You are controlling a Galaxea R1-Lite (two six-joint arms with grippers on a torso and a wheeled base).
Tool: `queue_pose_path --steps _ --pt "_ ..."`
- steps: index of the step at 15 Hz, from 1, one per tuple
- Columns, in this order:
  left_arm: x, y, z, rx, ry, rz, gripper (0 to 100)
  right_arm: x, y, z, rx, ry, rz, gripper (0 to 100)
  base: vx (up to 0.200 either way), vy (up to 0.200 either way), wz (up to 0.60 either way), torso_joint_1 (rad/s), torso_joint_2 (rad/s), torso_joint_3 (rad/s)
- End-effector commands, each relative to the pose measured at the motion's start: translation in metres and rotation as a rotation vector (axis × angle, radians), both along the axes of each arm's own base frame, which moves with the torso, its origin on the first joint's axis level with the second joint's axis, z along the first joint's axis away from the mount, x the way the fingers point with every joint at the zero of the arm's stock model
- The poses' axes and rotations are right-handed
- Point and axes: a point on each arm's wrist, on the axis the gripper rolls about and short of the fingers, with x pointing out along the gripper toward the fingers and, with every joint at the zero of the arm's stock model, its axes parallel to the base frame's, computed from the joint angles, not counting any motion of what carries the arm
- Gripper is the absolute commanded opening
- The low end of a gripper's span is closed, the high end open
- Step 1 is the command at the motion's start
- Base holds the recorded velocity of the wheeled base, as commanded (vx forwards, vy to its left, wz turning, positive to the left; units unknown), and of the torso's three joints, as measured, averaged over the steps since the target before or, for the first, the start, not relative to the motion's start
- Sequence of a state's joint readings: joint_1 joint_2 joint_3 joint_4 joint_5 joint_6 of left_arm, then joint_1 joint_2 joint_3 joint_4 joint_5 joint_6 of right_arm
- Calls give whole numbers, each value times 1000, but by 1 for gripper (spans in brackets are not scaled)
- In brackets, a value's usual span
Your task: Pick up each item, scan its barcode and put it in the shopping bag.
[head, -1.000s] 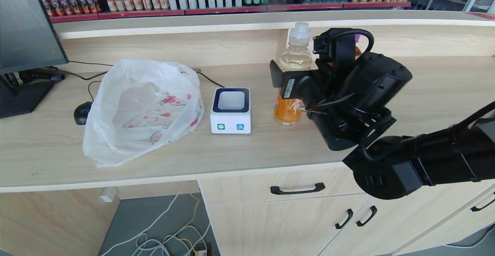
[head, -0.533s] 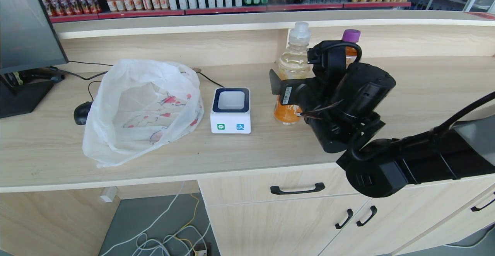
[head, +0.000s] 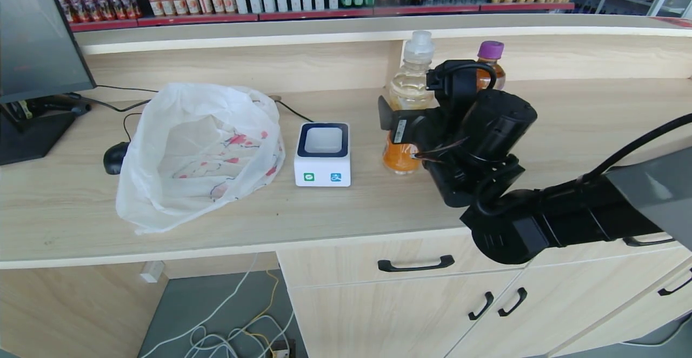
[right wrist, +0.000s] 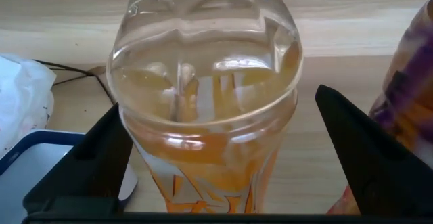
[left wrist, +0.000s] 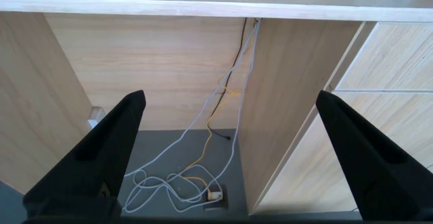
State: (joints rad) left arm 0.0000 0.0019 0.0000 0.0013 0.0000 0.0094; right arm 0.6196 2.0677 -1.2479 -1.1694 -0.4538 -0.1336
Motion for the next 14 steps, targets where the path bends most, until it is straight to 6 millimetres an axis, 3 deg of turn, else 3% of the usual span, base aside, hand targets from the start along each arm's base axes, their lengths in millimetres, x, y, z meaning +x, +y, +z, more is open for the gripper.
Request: queue_pose_path --steps 1,8,14 --pt "0 0 0 1 0 0 100 6 1 -2 0 0 -6 100 0 0 0 0 0 0" --pt "0 0 0 0 0 0 100 8 3 -4 1 5 -3 100 0 0 0 0 0 0" --pt "0 0 0 1 0 0 100 17 3 6 -8 -1 13 100 0 0 0 0 0 0"
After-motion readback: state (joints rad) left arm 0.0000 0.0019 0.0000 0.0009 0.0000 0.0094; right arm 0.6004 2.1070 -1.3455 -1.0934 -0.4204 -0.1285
